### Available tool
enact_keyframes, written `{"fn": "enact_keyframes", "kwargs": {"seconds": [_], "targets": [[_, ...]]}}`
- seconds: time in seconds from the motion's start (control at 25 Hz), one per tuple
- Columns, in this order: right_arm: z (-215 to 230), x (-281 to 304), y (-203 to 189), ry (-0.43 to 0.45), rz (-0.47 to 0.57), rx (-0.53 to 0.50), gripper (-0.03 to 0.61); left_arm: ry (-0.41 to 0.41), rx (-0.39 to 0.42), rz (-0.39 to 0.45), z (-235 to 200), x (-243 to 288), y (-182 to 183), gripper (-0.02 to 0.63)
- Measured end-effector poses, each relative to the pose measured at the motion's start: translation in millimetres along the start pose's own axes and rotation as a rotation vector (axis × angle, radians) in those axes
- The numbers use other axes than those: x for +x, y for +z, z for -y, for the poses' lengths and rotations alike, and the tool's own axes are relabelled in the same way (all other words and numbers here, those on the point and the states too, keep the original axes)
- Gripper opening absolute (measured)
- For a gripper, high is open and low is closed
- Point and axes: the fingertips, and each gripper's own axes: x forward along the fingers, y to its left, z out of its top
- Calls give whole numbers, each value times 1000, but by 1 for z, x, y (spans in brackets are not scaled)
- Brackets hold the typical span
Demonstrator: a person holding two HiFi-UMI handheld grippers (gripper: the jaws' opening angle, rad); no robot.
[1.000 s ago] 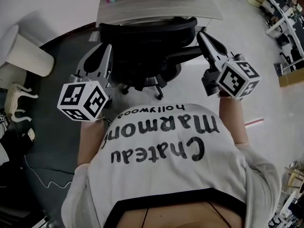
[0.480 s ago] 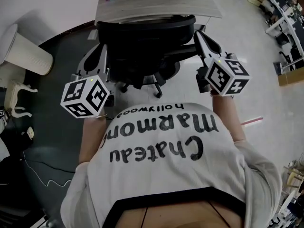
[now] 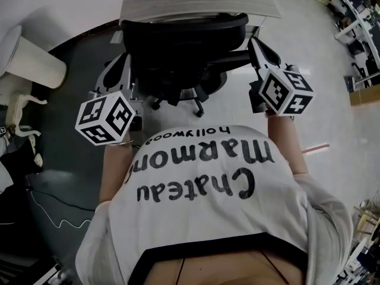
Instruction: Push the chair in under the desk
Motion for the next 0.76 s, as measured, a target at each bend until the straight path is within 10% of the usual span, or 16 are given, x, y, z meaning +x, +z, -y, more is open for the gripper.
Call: {"fn": "enact_keyframes", "kwargs": {"seconds": [0.76], "targets": [[9, 2, -8, -19, -14, 7, 11, 21, -22, -8, -10, 2, -6, 32]]}}
